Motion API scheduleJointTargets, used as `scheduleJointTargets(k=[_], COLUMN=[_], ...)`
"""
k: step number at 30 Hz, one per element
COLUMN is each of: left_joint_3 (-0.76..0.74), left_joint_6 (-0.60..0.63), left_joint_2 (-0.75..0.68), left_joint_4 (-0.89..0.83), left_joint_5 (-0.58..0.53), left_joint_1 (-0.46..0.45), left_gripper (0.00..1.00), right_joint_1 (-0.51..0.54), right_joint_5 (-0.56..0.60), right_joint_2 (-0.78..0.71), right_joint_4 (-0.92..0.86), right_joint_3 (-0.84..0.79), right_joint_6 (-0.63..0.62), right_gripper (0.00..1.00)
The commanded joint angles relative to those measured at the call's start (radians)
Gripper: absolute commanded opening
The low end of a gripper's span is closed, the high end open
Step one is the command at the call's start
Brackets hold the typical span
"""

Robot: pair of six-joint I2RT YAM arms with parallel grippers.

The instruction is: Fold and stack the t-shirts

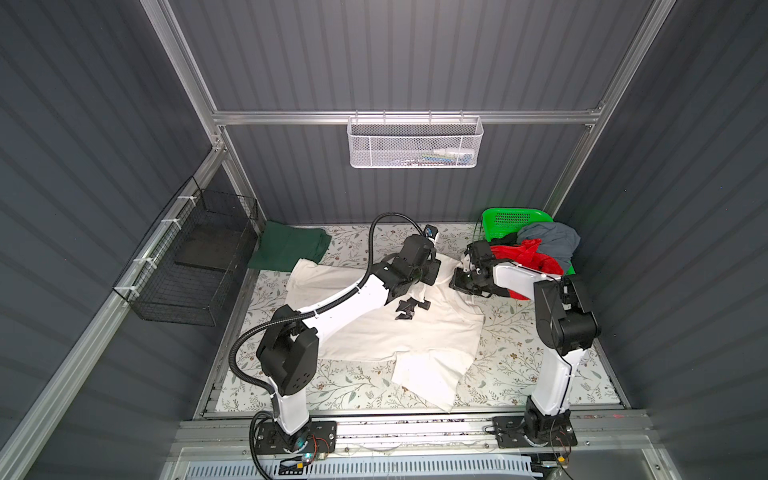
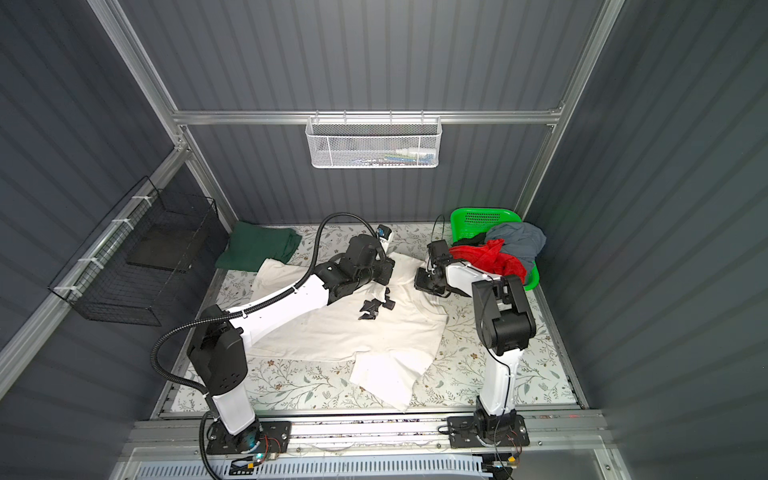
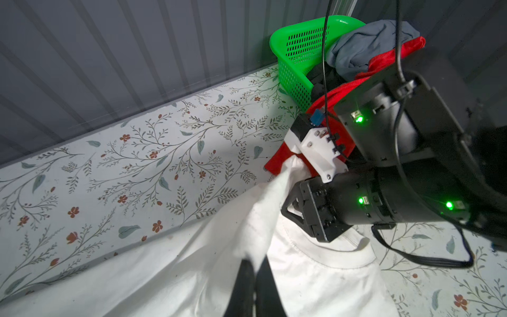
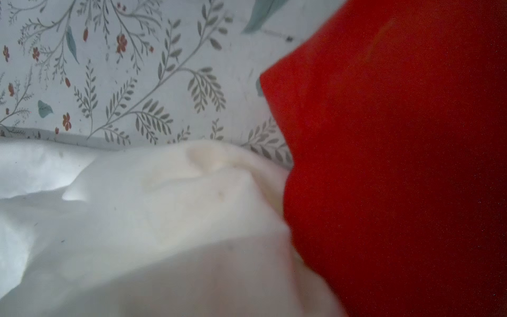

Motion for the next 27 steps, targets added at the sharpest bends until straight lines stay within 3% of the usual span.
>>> scheduleJointTargets(k=[1, 8, 20, 23, 27], left_joint_3=[-0.024, -0.053, -0.084, -0.082, -0.095], left_joint_6=[0.035, 0.050, 0.037, 0.026, 0.003], left_joint_2=[-0.029, -0.049, -0.047, -0.032, -0.020], left_joint_4=[0.026, 0.046, 0.080, 0.080, 0.096], left_joint_5=[-0.029, -0.052, 0.001, 0.033, 0.074], left_joint_1=[-0.006, -0.006, -0.006, -0.006, -0.006], left_gripper=[0.00, 0.00, 0.00, 0.00, 0.00], right_joint_1=[-0.002, -0.003, -0.010, -0.012, -0.015], right_joint_5=[0.107, 0.247, 0.342, 0.313, 0.318], right_joint_2=[0.024, 0.069, 0.136, 0.107, 0.041], right_joint_4=[-0.027, 0.002, -0.024, -0.027, 0.003], right_joint_3=[0.053, 0.107, 0.253, 0.241, 0.166], right_joint_6=[-0.033, -0.039, -0.097, -0.106, -0.090], right_gripper=[0.33, 0.34, 0.37, 0.50, 0.80])
